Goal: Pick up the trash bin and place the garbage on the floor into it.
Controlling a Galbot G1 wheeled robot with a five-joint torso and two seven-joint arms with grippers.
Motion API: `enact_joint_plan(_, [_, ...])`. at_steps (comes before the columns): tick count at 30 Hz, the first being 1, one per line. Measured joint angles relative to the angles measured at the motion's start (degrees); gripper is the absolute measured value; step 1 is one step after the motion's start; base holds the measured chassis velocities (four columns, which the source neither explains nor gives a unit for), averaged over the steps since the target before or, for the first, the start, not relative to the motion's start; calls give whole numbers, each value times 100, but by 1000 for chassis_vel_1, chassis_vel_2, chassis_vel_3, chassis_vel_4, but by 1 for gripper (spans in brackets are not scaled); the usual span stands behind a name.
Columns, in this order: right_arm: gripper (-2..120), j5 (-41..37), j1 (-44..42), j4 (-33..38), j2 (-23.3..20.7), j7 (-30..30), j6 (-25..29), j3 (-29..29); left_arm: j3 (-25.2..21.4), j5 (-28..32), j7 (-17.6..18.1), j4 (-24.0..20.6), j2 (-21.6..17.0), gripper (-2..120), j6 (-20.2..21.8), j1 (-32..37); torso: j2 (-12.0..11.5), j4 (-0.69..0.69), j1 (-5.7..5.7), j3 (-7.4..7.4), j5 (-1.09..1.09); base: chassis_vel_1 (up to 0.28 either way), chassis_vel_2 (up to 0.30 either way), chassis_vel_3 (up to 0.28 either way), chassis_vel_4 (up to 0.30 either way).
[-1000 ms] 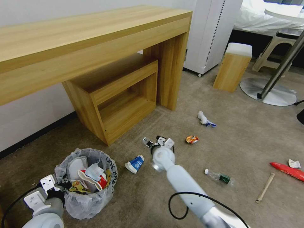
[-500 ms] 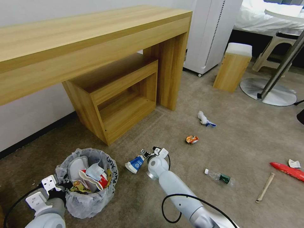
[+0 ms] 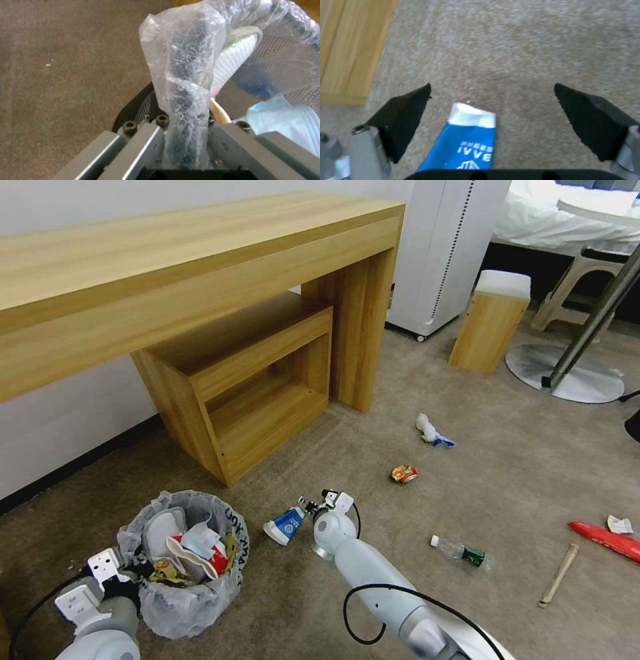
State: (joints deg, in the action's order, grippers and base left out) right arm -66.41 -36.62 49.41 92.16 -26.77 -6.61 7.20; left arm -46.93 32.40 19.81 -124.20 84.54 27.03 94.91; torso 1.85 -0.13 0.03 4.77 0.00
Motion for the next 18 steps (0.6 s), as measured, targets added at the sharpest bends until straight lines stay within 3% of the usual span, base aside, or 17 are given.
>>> enact_joint_plan(3, [87, 33, -4, 0, -1, 42, -55, 154, 2, -3, 0, -1, 1, 1, -1, -11, 0, 0, 0, 0, 0, 0, 0, 0, 0])
enact_joint_plan(10, [97, 87, -185, 180, -2, 121, -186, 694, 25, -25, -3, 14, 27, 1, -29, -33, 0, 0, 0, 0, 0, 0, 0, 0, 0])
enact_joint_plan(12, [98, 90, -255, 239, -2, 398, -8, 836, 28, -36, -11, 25, 45, 1, -60, -29, 0, 0, 0, 0, 0, 0, 0, 0, 0])
enact_joint_plan(18, [100, -58, -212, 282, -2, 586, 98, 838, 26, -71, -48, 54, 62, 1, -126, -9, 0, 0, 0, 0, 0, 0, 0, 0, 0])
